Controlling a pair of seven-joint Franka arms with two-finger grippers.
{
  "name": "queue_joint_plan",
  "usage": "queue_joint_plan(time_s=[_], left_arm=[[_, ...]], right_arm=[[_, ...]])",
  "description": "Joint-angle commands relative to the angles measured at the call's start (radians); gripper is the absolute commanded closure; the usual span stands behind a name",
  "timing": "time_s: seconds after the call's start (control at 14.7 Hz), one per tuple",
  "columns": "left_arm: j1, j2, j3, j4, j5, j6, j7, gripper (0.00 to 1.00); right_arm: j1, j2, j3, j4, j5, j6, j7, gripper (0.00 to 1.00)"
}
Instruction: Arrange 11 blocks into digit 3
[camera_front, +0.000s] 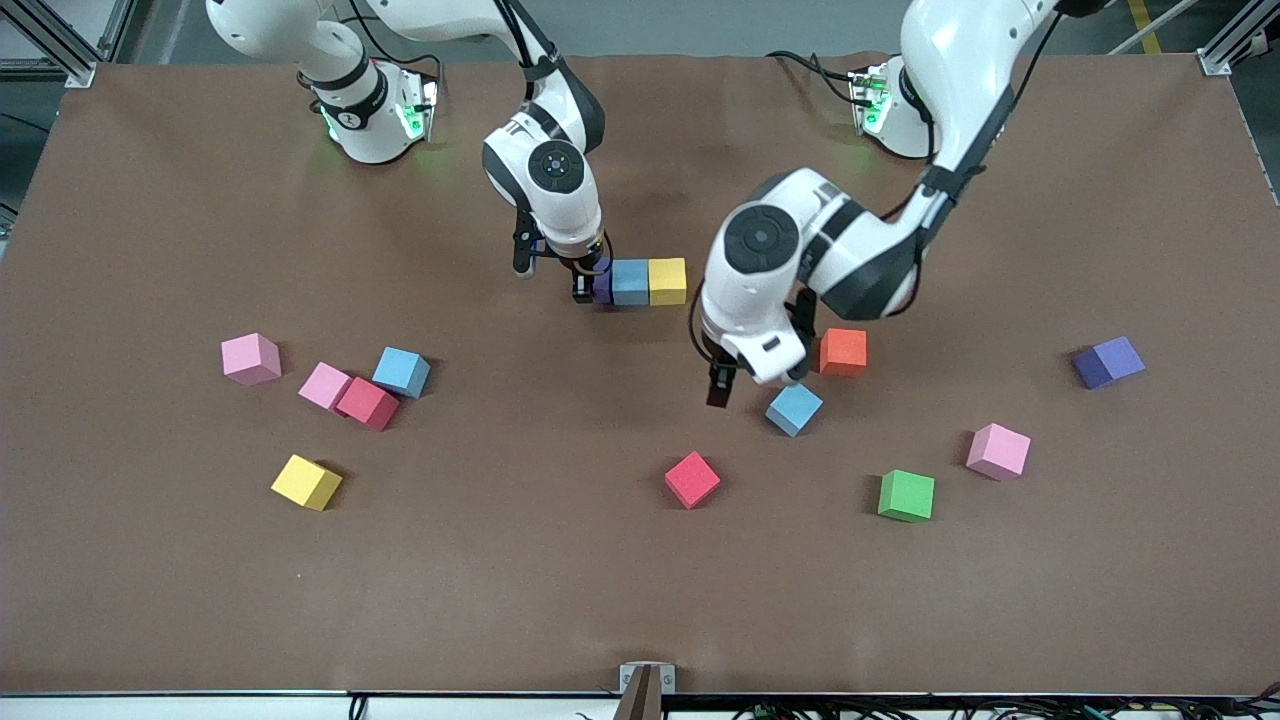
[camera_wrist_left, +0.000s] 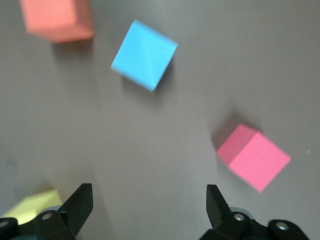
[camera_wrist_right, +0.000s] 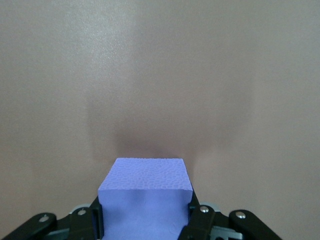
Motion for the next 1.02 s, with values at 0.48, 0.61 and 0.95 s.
queue_joint_plan(time_s=[0.48,0.61,0.95], left_arm=[[0.073,0.033,0.065,0.041,0.020,-0.046,0.559,0.00],[0.099,0.031,0.067,0.073,0.019,-0.046,0.645,0.00],[0.176,0.028,0.067,0.159,0.020,-0.052,0.902,0.00]], right_arm=[[0.011,0.069,-0.003,0.032,0.019,0.001,0.017,0.04],[-0.003,0.063,-0.003,0.032,0.018,-0.006,0.016,0.00],[-0.027,0.007,-0.001,0.031,0.015,-0.052,0.006,0.00]])
